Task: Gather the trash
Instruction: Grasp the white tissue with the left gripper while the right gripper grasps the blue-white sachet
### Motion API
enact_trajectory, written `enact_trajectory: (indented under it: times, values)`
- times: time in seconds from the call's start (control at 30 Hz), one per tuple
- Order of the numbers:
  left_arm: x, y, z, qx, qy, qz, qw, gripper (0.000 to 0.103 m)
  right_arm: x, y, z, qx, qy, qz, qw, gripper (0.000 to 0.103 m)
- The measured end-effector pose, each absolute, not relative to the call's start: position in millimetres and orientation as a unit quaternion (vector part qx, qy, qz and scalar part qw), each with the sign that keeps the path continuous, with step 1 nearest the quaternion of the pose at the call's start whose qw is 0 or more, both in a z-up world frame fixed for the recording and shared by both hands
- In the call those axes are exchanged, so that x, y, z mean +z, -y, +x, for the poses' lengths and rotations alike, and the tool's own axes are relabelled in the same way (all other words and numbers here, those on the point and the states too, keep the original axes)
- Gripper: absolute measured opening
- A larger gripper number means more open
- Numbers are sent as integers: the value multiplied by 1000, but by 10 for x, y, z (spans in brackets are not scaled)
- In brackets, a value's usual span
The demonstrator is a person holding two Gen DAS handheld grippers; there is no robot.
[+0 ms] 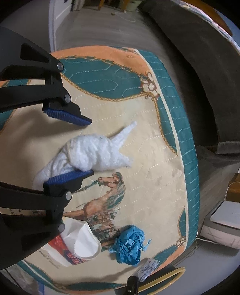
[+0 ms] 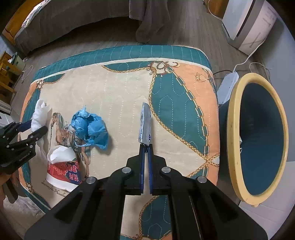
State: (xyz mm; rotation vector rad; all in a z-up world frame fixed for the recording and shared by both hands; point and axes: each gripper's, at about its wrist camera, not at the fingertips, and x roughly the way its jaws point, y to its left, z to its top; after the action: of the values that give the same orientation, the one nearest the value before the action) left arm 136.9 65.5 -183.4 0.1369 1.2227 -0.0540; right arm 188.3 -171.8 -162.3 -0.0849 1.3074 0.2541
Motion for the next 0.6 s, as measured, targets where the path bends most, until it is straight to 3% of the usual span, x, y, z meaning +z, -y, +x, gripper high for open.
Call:
enact_trajectory:
  times: [0.03, 0.07, 0.37, 0.6]
  values:
    - [-1828, -642, 1371, -29, -571, 67, 817, 41, -1612, 1714, 1871, 118, -606, -38, 786, 3]
    - [-1822, -638, 1372, -30, -570, 69, 818, 30, -1597, 1717, 1874, 119, -605, -34, 787, 3]
    - [-1249, -520, 1370, -43, -492, 71, 866, 28, -1261, 1830, 1860, 133, -576, 21, 806, 2]
    - [-783, 25, 1368, -95, -429, 93, 893, 28, -924, 2044, 1808, 126, -543, 44, 829, 1]
